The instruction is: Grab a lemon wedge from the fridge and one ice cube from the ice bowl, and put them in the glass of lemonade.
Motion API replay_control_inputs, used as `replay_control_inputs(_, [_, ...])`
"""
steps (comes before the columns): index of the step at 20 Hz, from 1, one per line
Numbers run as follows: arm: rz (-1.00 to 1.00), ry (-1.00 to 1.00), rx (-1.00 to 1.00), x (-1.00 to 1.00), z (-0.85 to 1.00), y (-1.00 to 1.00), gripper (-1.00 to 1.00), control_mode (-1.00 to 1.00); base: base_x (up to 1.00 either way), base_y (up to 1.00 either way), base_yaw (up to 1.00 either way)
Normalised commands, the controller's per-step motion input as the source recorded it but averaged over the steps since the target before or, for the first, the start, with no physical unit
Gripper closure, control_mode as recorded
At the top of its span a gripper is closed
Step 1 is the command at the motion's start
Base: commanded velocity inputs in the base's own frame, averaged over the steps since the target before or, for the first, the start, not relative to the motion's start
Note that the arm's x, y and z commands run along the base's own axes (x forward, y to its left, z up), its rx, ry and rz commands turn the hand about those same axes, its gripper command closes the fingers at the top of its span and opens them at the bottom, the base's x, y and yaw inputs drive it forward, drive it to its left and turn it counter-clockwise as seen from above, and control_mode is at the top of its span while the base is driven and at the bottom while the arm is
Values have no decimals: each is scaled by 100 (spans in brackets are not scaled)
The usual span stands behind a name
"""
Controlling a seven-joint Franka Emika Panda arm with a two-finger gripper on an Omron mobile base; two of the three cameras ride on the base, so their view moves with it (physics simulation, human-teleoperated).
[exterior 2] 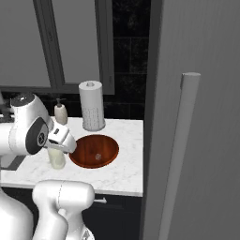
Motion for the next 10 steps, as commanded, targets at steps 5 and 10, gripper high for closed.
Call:
replay_control_inputs(5, [14,-11,7,-86,25,-21,-100,-100,0,0,0])
replay_control_inputs(10, [6,-2,0,-39,33,0,-100,-100,0,0,0])
